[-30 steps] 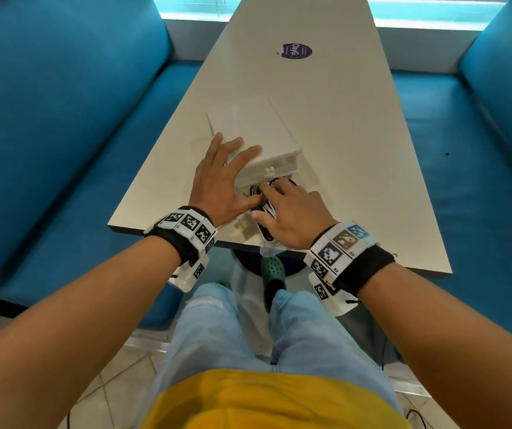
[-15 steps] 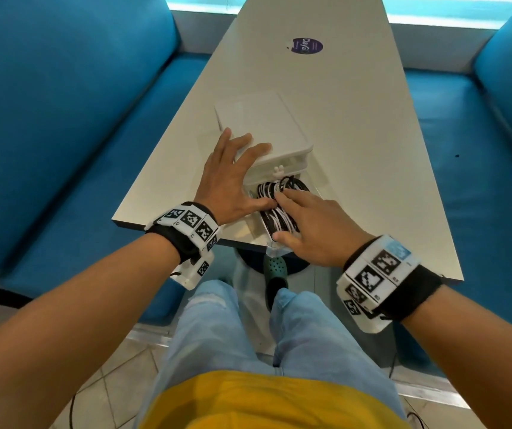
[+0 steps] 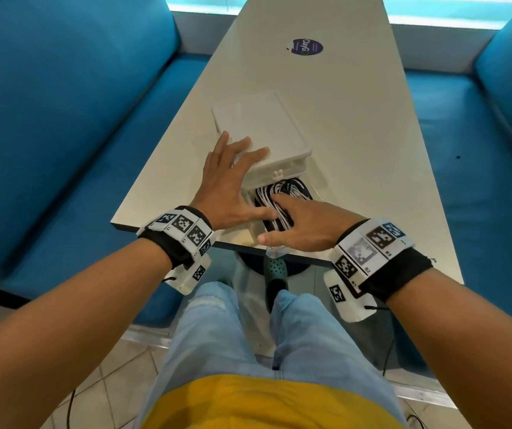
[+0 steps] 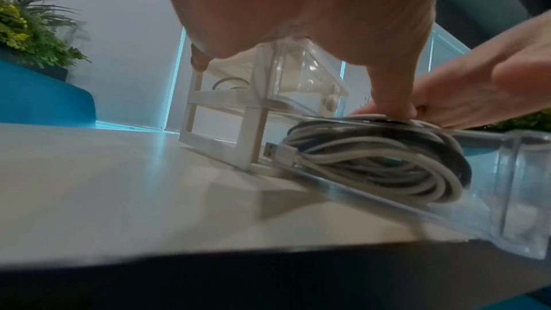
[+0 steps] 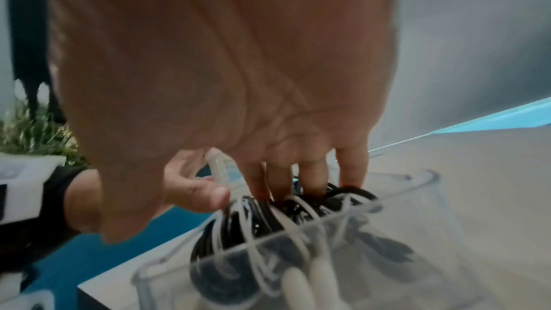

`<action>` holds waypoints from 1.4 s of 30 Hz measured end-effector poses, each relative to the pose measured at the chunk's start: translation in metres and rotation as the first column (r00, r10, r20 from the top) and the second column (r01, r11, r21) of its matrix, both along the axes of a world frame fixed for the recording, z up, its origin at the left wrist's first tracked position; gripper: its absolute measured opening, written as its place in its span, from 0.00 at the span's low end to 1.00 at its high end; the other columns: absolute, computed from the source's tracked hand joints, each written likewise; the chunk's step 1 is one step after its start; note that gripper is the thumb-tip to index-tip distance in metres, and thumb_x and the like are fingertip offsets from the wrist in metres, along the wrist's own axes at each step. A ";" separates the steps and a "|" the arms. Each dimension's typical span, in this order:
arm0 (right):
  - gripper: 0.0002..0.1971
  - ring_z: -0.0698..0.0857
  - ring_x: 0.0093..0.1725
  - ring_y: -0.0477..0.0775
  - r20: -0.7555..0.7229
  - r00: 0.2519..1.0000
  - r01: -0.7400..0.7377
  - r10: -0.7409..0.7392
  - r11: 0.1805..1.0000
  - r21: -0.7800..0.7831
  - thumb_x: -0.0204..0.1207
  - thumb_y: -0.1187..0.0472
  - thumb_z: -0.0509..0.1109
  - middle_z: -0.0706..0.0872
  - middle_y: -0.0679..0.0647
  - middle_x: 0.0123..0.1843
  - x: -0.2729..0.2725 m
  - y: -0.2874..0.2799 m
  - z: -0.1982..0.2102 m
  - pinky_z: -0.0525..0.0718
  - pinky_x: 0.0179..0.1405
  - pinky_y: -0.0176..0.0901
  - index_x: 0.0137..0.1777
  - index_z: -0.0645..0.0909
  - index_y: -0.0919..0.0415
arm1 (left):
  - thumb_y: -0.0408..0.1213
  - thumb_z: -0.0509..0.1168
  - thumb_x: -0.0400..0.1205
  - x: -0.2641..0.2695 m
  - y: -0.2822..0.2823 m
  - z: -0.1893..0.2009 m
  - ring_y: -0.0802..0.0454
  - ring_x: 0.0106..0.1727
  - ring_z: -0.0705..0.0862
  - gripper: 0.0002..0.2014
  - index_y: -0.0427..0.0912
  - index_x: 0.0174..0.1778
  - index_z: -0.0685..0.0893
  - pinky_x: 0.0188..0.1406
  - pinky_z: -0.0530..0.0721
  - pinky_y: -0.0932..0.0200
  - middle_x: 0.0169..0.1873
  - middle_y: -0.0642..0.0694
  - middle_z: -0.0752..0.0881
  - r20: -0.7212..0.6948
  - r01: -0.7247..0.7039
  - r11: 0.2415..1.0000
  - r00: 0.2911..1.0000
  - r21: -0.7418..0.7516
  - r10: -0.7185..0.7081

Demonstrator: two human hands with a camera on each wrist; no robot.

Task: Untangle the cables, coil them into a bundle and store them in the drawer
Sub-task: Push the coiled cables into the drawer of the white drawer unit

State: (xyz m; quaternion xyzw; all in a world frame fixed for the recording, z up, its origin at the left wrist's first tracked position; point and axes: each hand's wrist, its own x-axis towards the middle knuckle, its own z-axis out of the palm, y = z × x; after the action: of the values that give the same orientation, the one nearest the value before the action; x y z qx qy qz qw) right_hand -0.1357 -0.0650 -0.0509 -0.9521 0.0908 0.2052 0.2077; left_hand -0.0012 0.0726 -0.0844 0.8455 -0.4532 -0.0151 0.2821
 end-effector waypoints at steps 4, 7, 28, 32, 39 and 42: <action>0.44 0.71 0.76 0.57 0.172 0.984 0.046 -0.053 0.998 0.049 0.69 0.32 0.68 0.68 0.52 0.80 0.003 -0.002 -0.008 0.72 0.74 0.56 0.81 0.61 0.52 | 0.74 0.66 0.53 -0.002 -0.003 0.001 0.46 0.84 0.37 0.55 0.58 0.78 0.64 0.80 0.47 0.30 0.81 0.47 0.58 -0.016 -0.035 0.999 0.999 -0.010 0.035; 0.43 0.72 0.74 0.53 0.295 0.953 0.039 -0.075 0.991 0.125 0.72 0.37 0.69 0.67 0.52 0.78 -0.005 -0.005 -0.014 0.74 0.72 0.51 0.82 0.57 0.49 | 0.73 0.67 0.53 -0.002 -0.006 -0.001 0.46 0.84 0.38 0.55 0.57 0.78 0.64 0.80 0.46 0.30 0.80 0.47 0.59 -0.003 -0.053 0.998 0.999 -0.017 0.053; 0.37 0.51 0.84 0.59 0.299 0.954 0.052 -0.007 0.989 -0.141 0.82 0.36 0.48 0.49 0.55 0.86 0.008 -0.003 -0.039 0.57 0.83 0.57 0.85 0.46 0.54 | 0.70 0.68 0.59 0.002 -0.008 -0.011 0.40 0.84 0.47 0.47 0.54 0.74 0.70 0.78 0.56 0.29 0.76 0.44 0.67 0.084 -0.078 0.991 0.993 -0.113 0.088; 0.35 0.52 0.85 0.61 0.315 0.948 0.013 0.037 0.987 -0.158 0.83 0.39 0.51 0.52 0.57 0.86 -0.018 0.003 -0.032 0.57 0.83 0.57 0.85 0.51 0.55 | 0.69 0.67 0.61 0.000 -0.011 -0.011 0.39 0.84 0.47 0.45 0.53 0.74 0.71 0.78 0.56 0.29 0.77 0.43 0.66 0.082 -0.091 0.990 0.992 -0.108 0.100; 0.38 0.50 0.85 0.57 0.248 0.962 -0.057 0.112 0.975 -0.216 0.84 0.36 0.47 0.50 0.58 0.87 -0.018 0.009 -0.031 0.53 0.84 0.53 0.85 0.45 0.60 | 0.65 0.67 0.64 0.002 -0.007 -0.009 0.38 0.84 0.46 0.43 0.50 0.74 0.72 0.82 0.52 0.38 0.76 0.41 0.67 0.057 -0.022 0.992 0.998 -0.122 0.029; 0.40 0.50 0.85 0.58 0.234 0.967 -0.038 0.098 0.967 -0.250 0.83 0.34 0.45 0.49 0.58 0.87 -0.004 0.014 -0.034 0.51 0.84 0.53 0.86 0.44 0.60 | 0.56 0.72 0.67 0.006 -0.004 -0.007 0.38 0.84 0.47 0.39 0.50 0.75 0.71 0.82 0.52 0.39 0.76 0.40 0.67 0.060 -0.011 0.995 0.998 -0.103 0.017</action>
State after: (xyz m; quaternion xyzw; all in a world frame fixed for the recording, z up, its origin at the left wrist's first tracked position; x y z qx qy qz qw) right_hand -0.1401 -0.0514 -0.0846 -0.9909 0.0560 0.0810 0.0915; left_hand 0.0046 0.0687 -0.0912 0.8330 -0.4558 0.0358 0.3115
